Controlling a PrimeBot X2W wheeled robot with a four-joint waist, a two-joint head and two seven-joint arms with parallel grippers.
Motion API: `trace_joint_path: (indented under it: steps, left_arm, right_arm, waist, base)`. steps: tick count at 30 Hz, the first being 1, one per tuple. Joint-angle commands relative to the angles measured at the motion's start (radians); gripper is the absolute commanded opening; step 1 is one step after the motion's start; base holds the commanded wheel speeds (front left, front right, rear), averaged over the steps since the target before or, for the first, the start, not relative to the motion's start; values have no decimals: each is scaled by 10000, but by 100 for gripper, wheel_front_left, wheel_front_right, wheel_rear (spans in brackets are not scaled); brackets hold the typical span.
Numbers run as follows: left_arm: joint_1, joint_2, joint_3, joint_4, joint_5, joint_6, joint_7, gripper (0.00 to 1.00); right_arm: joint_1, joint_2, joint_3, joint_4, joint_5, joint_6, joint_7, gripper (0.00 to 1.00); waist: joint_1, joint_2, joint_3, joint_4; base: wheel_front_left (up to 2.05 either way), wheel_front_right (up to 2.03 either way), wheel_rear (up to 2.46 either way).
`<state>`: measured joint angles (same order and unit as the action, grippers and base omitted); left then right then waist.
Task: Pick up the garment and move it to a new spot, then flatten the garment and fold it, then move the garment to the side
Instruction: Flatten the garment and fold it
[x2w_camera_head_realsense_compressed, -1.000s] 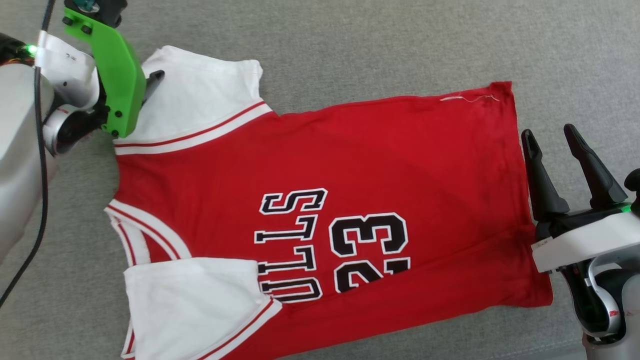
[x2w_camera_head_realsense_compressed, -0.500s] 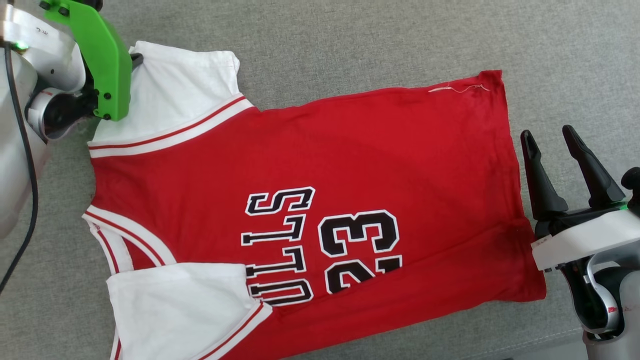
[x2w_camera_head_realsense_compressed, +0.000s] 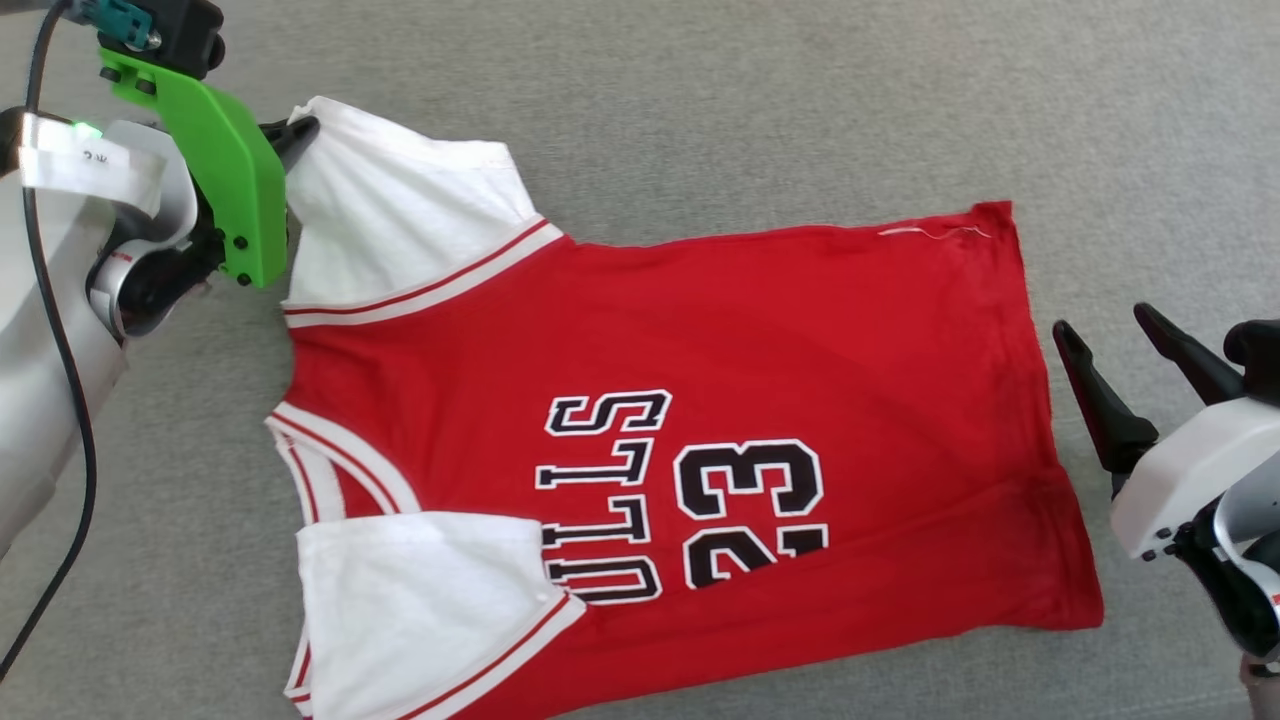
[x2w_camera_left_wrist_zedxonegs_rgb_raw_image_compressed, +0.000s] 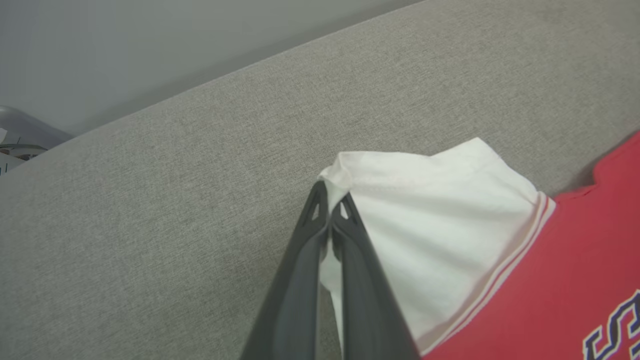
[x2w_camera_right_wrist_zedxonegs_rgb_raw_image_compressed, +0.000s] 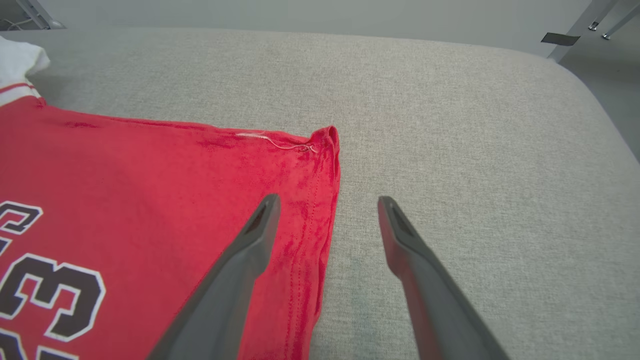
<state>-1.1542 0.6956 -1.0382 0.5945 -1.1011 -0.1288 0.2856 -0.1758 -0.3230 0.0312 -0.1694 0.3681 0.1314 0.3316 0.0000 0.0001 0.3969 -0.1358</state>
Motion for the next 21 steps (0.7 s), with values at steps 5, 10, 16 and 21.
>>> trace_joint_path:
  steps: [5,10,16,21]
  left_arm:
    - [573,258,-91,-1112,184,286,-397,0]
    - [1065,623,-72,-2967,293,1032,-621,0]
    - [1616,1172,-17,-5277,430,2110,-724,0]
    - [1998,1445,-6,-6723,525,2821,-806,0]
  right_arm:
    - [-674,-787,-2,44,369,-7,1856,100]
    - [-1535,-1322,32,541,663,-7,3336,100]
    - [-2576,-1773,126,1461,557,-7,4574,100]
    - [-3193,-1993,267,2200,504,-7,5068,100]
  waist:
    - [0,-1,-386,927]
    - [0,-1,-127,1406]
    - [0,-1,257,1942]
    - [0,-1,520,2360]
  base:
    - [0,0,0]
    - [0,0,0]
    - [0,0,0]
    - [0,0,0]
